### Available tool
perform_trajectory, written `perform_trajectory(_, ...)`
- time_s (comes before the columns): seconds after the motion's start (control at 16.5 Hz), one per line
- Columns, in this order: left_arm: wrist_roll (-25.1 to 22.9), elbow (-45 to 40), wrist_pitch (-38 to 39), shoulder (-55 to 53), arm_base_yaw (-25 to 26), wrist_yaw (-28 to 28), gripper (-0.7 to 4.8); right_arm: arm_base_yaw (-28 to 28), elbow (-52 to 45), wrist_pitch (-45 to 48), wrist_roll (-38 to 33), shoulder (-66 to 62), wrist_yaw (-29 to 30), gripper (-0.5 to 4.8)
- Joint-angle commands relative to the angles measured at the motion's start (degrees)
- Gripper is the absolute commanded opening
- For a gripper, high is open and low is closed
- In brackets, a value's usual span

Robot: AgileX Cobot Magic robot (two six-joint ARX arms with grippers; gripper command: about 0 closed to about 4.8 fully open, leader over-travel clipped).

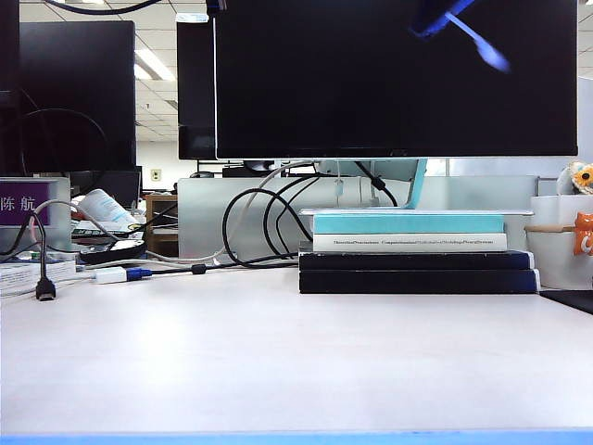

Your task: Unfold the white charging cable into a straight cable.

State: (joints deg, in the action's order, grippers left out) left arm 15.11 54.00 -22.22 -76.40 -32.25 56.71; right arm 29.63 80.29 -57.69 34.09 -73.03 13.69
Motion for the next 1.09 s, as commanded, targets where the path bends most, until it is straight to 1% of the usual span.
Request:
perform_trajectory(0.06, 0.35, 0.15, -0.96, 0.31, 0.00, 1.20, -0.06, 0.02, -0.63, 0.09, 0.09, 0.20, 0.46, -0.06)
perform_trajectory(0.12, 0.35, 0.15, -0.96, 0.31, 0.00, 1.16, -0.06, 0.02, -0.66, 0.00, 0.09, 0.20, 0.48, -0.06)
perform_trajectory(0.18, -1.40, 0.15, -0.94, 0.31, 0.50, -4.02, 3.72, 0.02, -0.63, 0.04, 0.00, 0.26, -0.59, -0.06)
perform_trajectory(0.24, -1.33, 0.15, -0.68, 0.31, 0.52, -6.62, 4.79, 0.02, -0.63, 0.04, -0.04, 0.26, -1.16, -0.06)
perform_trajectory(0.3, -1.49, 0.15, 0.83, 0.35, 0.79, -14.05, 4.79, 0.02, -0.57, 0.11, -0.59, 0.33, -3.23, -0.06)
perform_trajectory(0.36, -1.88, 0.15, 2.69, 0.35, 0.85, -19.32, 4.79, 0.02, -0.57, 0.37, -1.27, 0.42, -5.99, -0.06)
perform_trajectory(0.42, -2.78, 0.15, 4.79, 0.35, 1.40, -21.79, 4.79, 0.02, -0.57, 0.96, -2.05, 0.57, -9.90, -0.06)
perform_trajectory(0.48, -2.97, 0.15, 8.79, 0.35, 2.89, -23.52, 4.79, 0.02, -0.50, 2.21, -4.20, 0.96, -12.20, -0.06)
perform_trajectory(0.61, -5.09, 0.15, 12.76, 0.33, 2.93, -25.55, 4.79, 0.09, -0.46, 0.98, -2.60, 1.09, -1.70, -0.06)
perform_trajectory(0.67, -6.47, 0.15, 14.47, 0.35, 2.93, -26.62, 4.79, 0.07, -0.48, 0.72, -2.47, 0.90, -4.09, -0.06)
perform_trajectory(0.73, -6.58, 0.15, 15.54, 0.33, 2.93, -26.45, 4.79, 0.07, -0.48, 2.51, -6.95, 0.24, -14.86, -0.06)
perform_trajectory(0.79, -6.56, 0.15, 15.78, 0.33, 2.93, -25.97, 4.79, 0.07, -0.46, 3.85, -10.93, -0.35, -18.47, -0.06)
perform_trajectory(0.85, -6.08, 0.15, 15.21, 0.35, 2.93, -22.56, 4.79, 0.17, -0.46, 2.71, -7.87, -0.44, -5.22, -0.06)
perform_trajectory(1.09, -5.40, 0.15, 14.19, 0.35, 2.86, -20.44, 4.79, 0.44, -0.46, 5.40, -8.41, -0.48, -4.42, -0.06)
